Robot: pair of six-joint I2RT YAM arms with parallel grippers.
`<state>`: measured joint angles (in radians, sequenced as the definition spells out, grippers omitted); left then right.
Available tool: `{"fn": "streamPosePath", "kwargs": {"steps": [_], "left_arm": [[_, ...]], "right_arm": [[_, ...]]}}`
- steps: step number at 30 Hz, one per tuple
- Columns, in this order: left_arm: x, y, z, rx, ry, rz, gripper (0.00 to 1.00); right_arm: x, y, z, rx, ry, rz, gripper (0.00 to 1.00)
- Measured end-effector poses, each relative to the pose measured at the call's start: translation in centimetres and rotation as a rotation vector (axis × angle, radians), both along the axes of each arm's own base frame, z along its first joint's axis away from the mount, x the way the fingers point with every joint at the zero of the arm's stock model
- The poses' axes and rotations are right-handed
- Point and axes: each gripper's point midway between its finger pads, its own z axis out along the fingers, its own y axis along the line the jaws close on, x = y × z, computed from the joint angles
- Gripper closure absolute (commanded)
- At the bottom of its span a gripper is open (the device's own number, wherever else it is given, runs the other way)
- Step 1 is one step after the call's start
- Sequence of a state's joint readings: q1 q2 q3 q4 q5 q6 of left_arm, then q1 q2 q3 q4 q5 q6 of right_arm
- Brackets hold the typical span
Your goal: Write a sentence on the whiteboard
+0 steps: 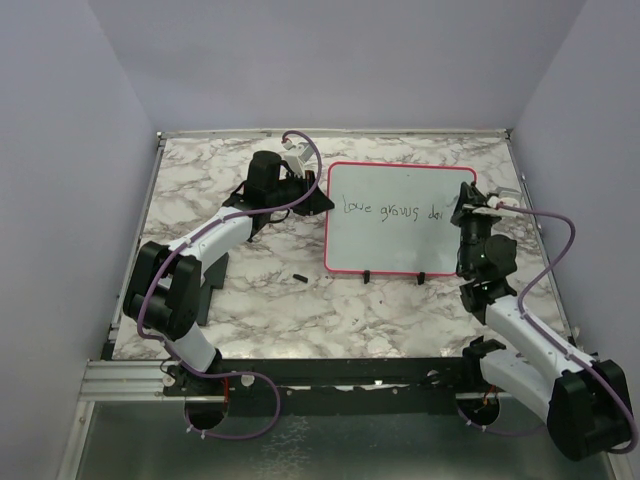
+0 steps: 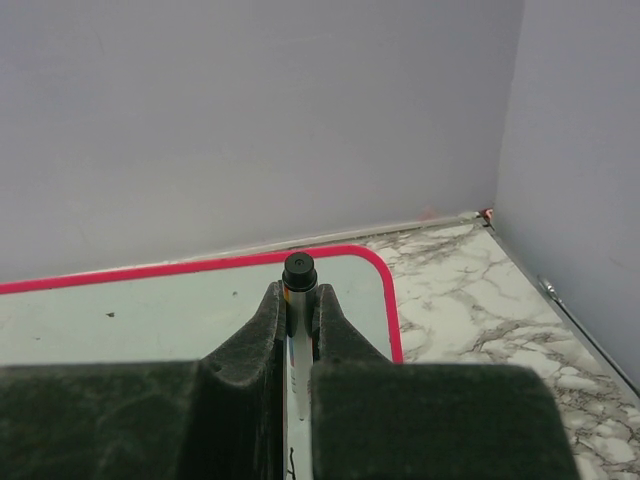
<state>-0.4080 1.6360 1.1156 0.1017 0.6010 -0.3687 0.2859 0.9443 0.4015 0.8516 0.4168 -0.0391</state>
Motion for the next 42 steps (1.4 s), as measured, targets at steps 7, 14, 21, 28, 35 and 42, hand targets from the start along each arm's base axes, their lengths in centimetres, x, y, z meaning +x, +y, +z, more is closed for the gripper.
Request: {"fn": "streamPosePath", "kwargs": {"steps": [7,14,21,28,35,42], "left_arm": [[0.0,0.0,0.0,0.0,0.0,0.0,1.0],[0.0,0.0,0.0,0.0,0.0,0.0,1.0],[0.0,0.0,0.0,0.0,0.0,0.0,1.0],[0.0,0.0,0.0,0.0,0.0,0.0,1.0],[0.0,0.0,0.0,0.0,0.0,0.0,1.0],[0.0,0.0,0.0,0.0,0.0,0.0,1.0]], "right_arm": [[-0.7,-0.1,-1.7,0.007,0.037,0.005,0.99],[-0.8,-0.1,-2.2,0.008,0.05,0.006,0.99],[-0.8,-0.1,-2.1,0.009,0.047,0.006,0.99],[-0.5,0.0,-0.6,0.015,0.017,0.01,0.99],[0.0,0.2,-0.4,0.005,0.017,0.011,0.99],[0.2,0.2,-0.4,-0.006,0.015,0.007,0.99]]}}
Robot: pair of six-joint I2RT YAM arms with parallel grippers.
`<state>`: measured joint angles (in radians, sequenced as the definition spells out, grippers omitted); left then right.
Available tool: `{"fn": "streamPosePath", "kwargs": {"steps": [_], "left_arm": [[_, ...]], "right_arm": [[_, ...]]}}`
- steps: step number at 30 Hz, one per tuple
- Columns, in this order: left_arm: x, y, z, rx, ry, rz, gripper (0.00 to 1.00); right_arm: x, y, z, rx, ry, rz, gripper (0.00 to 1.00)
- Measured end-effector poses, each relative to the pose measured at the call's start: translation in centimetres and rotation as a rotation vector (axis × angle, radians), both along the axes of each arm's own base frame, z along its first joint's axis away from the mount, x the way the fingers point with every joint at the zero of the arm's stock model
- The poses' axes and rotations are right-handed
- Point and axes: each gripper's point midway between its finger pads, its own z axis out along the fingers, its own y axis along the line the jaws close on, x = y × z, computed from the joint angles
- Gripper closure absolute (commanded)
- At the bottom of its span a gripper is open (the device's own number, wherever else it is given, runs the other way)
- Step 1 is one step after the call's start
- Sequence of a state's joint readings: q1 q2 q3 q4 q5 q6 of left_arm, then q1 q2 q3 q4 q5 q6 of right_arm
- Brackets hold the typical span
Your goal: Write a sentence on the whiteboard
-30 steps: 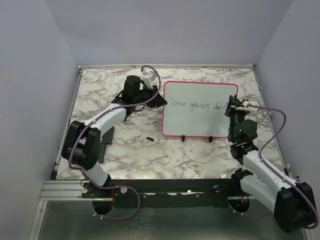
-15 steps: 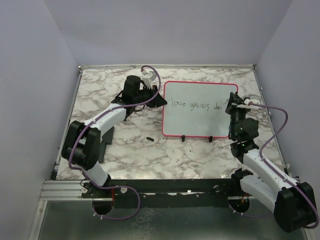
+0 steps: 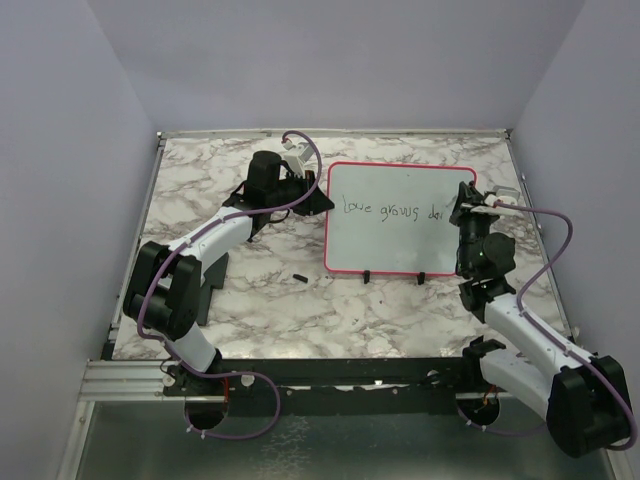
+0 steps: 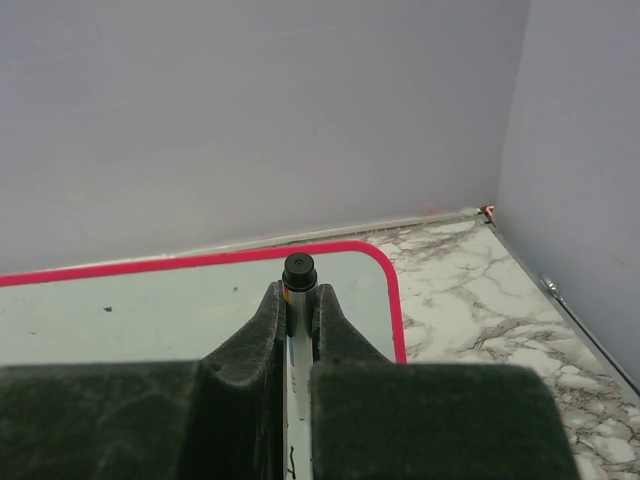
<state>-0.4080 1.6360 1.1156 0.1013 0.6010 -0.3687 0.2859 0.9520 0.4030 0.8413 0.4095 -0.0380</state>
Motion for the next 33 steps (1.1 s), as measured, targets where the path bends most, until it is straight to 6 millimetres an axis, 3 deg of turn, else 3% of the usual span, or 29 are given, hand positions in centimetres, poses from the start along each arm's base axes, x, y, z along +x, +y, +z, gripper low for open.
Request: {"fn": "streamPosePath", "kwargs": {"steps": [21,33], "left_arm": [[0.0,0.0,0.0,0.0,0.0,0.0,1.0],[0.0,0.0,0.0,0.0,0.0,0.0,1.0]], "right_arm": [[0.6,0.1,-0.1,-0.012,-0.004,-0.004,0.99],[-0.4,0.0,-1.0,0.005,0.023,0.008,0.99]]}}
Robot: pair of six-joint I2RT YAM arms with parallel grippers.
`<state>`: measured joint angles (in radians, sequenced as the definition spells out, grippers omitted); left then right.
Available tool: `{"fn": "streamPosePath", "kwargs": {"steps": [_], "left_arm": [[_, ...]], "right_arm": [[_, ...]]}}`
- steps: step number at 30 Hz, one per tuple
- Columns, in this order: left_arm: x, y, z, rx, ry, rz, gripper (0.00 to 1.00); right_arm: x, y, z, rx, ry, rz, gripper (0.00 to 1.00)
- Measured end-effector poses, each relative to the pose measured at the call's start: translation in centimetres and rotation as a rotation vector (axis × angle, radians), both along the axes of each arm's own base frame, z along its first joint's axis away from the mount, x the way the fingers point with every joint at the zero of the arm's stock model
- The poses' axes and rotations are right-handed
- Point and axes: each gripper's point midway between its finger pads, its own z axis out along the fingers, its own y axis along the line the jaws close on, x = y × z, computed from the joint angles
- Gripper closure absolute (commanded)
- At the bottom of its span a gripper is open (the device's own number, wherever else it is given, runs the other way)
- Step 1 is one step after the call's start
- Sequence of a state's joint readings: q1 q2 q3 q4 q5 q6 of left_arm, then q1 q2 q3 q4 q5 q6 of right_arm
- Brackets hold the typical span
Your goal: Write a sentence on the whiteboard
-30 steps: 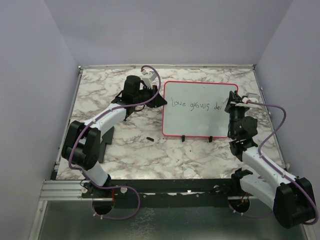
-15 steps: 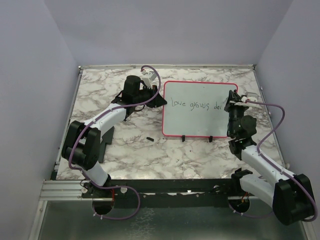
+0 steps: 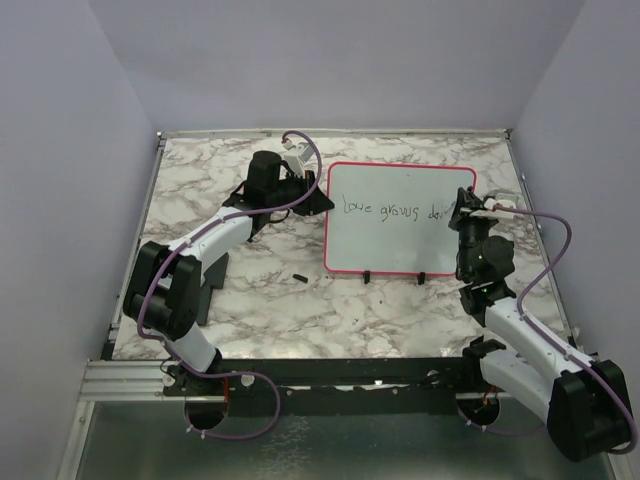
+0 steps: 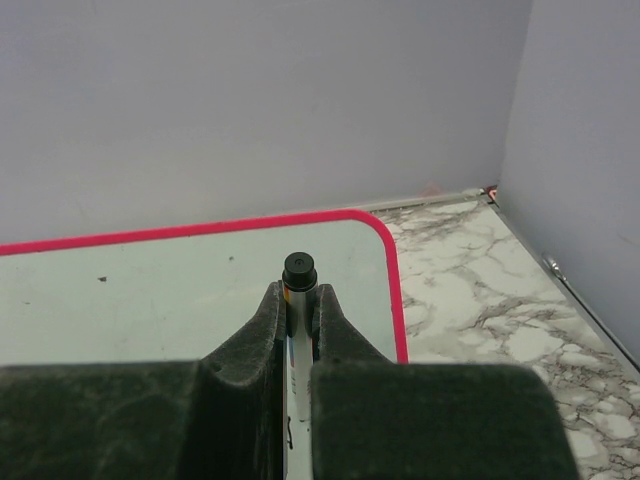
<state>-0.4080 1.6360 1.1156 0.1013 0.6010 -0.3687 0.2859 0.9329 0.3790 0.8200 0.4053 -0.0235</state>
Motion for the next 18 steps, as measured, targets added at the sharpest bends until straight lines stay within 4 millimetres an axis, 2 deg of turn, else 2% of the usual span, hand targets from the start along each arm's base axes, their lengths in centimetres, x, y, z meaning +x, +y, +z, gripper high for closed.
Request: {"fn": "streamPosePath", "kwargs": {"steps": [5,18], "left_arm": [[0.01,0.0,0.0,0.0,0.0,0.0,1.0],[-0.08,0.03,0.21,-0.001,-0.003,0.0,1.0]], "right_arm": [[-0.32,-0.07,-0.86,0.004,0.015,0.001,0.99],[-0.36,-0.08,-1.0,0.003,0.018,0.001,0.99]]}}
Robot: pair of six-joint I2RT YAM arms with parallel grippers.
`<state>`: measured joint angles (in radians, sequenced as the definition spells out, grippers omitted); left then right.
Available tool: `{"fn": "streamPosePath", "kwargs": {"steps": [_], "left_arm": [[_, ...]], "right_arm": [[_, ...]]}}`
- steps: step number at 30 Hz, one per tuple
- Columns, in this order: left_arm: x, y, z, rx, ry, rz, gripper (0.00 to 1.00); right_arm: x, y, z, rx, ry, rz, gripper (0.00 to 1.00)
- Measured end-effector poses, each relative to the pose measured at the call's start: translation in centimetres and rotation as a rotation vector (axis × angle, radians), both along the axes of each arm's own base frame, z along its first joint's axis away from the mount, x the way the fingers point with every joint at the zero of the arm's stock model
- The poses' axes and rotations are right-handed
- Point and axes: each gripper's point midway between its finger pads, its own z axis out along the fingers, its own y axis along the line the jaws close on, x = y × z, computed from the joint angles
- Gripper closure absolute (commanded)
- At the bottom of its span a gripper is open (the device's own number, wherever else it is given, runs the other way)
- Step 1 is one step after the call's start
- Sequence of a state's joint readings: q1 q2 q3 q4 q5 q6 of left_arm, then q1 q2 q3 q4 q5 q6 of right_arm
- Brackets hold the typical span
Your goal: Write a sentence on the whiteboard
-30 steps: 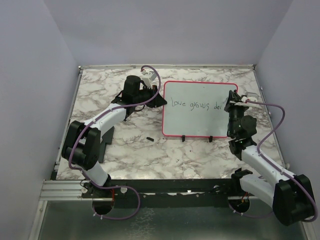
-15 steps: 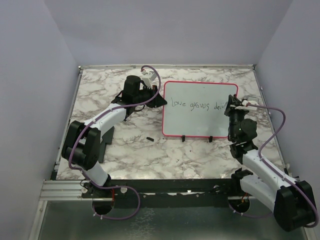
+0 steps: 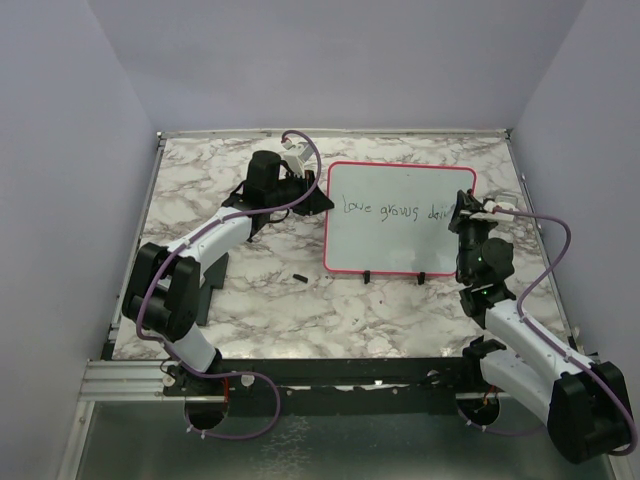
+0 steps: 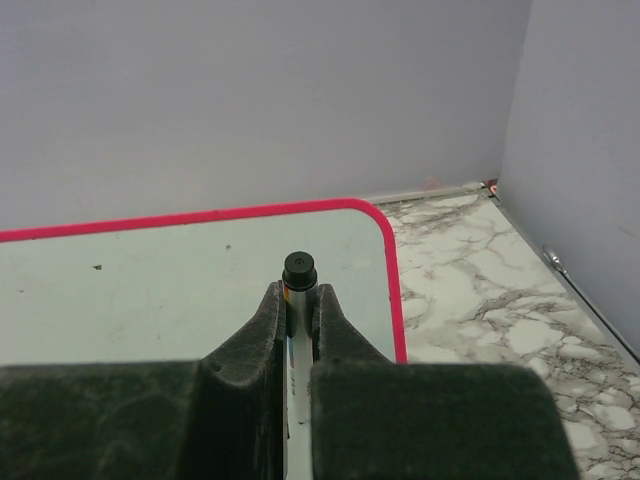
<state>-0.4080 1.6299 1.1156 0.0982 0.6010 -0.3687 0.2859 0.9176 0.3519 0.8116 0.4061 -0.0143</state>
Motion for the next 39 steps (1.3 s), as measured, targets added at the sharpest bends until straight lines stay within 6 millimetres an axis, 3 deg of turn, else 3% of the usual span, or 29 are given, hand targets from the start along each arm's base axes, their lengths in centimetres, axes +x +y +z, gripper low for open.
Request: {"fn": "streamPosePath", "kwargs": {"steps": [9,39], "left_arm": [[-0.15,0.07,0.04,0.002,0.005,0.0,1.0],[-0.17,0.08,0.07,0.002,0.005,0.0,1.0]], "right_arm": [[-0.18,0.02,-0.77,0.017,0.013,0.004,0.99],[0.27,-0.78,-0.68,-0.022,0.021,-0.05,0.99]]}}
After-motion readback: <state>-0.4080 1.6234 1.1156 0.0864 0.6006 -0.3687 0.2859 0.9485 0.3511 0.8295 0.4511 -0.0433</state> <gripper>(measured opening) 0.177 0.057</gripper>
